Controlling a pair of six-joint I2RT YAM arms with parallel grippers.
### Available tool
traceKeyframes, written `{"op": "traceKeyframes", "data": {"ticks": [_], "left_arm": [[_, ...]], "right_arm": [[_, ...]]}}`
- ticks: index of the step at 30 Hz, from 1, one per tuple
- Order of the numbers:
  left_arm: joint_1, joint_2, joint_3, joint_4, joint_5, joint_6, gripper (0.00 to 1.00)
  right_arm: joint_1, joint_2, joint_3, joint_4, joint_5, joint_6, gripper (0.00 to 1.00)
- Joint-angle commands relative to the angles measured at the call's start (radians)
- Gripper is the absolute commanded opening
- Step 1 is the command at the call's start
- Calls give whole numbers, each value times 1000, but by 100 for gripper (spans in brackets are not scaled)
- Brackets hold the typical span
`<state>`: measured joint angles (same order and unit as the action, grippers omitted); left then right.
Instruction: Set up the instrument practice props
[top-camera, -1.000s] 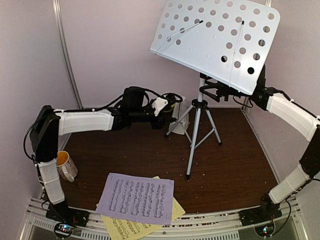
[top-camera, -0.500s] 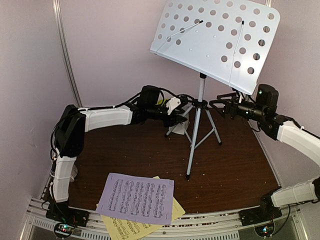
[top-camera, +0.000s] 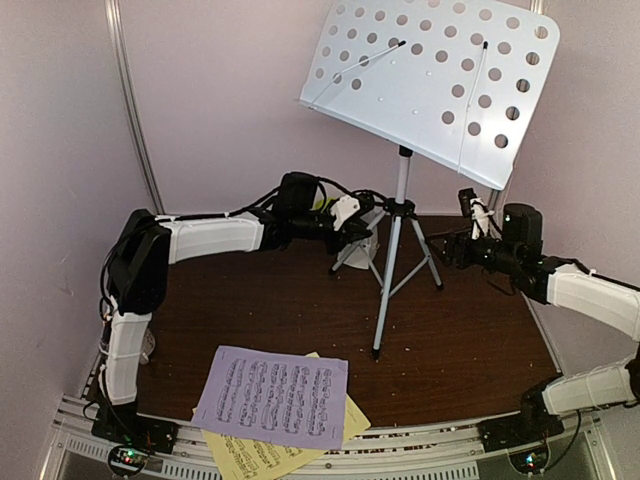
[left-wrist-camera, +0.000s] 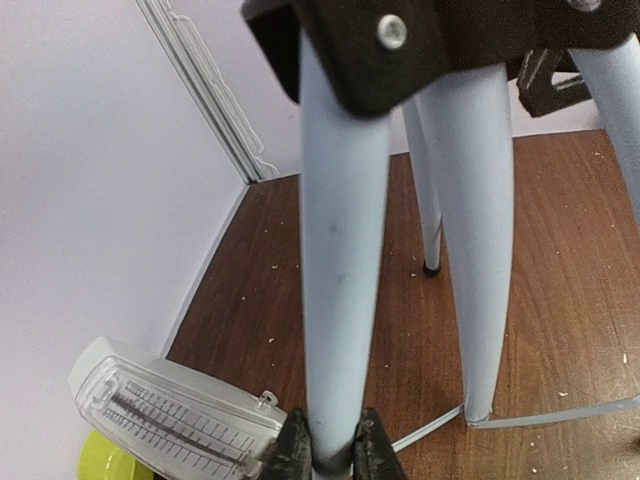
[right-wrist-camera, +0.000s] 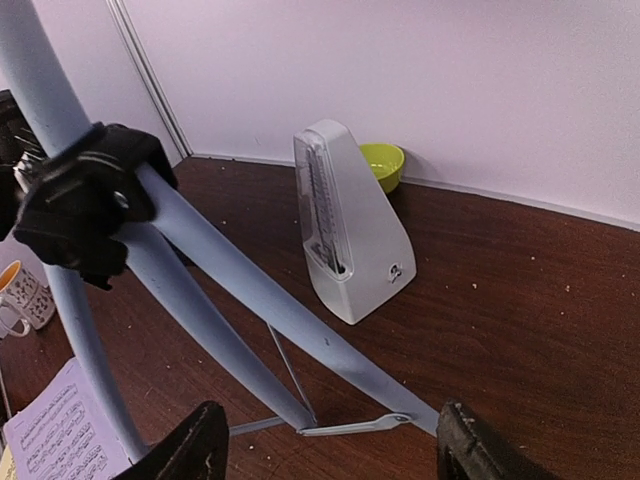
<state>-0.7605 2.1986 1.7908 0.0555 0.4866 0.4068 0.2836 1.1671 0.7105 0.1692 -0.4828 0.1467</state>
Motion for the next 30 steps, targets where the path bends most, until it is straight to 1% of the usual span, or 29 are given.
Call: {"op": "traceKeyframes", "data": {"ticks": [1, 5, 10, 16, 24, 27, 30], "left_arm": [[4, -101, -106, 101, -13, -40, 0], [4, -159, -204, 157, -35, -62, 0], [4, -243, -311, 185, -80, -91, 0], [3, -364, -492, 238, -167, -137, 0], [-6, -503, -695, 333, -452, -302, 0], [-24, -524, -738, 352, -535, -330, 0], [-50, -523, -745, 348, -631, -337, 0]], "right_arm": [[-4, 34, -10, 47, 45, -5, 71], [-5, 71, -5, 68, 39, -8, 69], [-2, 107, 1, 100, 7, 3, 67], [15, 130, -3, 123, -13, 13, 66], [53, 125, 8, 133, -37, 44, 65], [116, 90, -13, 147, -24, 63, 65], [202, 50, -43, 158, 10, 81, 66]]}}
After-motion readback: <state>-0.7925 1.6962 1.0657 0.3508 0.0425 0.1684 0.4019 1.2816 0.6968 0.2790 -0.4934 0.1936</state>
